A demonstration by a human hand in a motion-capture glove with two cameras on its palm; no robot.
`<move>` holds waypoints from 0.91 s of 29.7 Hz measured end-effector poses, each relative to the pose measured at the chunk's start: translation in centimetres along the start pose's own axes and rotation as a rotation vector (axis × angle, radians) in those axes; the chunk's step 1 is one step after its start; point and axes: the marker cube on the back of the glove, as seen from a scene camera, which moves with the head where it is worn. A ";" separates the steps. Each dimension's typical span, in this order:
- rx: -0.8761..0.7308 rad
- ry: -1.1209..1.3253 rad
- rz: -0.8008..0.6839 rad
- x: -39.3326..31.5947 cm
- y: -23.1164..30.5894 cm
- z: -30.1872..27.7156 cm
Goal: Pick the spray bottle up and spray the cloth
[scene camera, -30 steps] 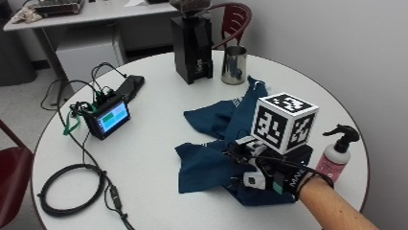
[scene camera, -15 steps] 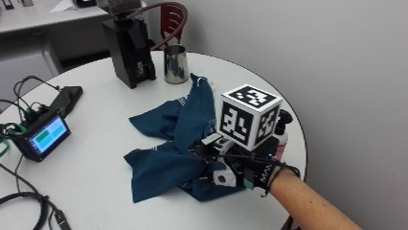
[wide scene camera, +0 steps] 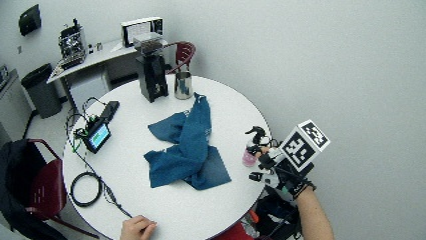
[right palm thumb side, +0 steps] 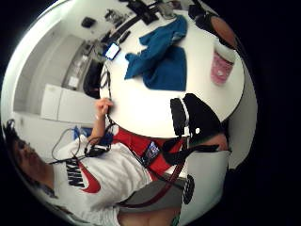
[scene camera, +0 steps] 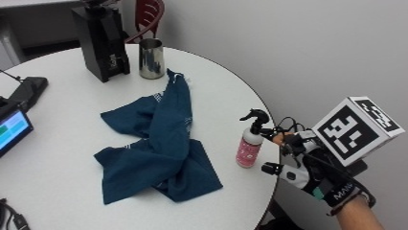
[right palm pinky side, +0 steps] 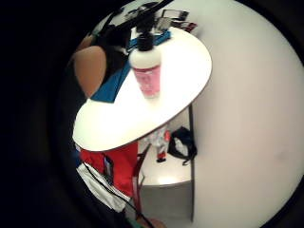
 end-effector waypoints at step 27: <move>0.209 -0.792 0.124 5.3 -6.6 9.3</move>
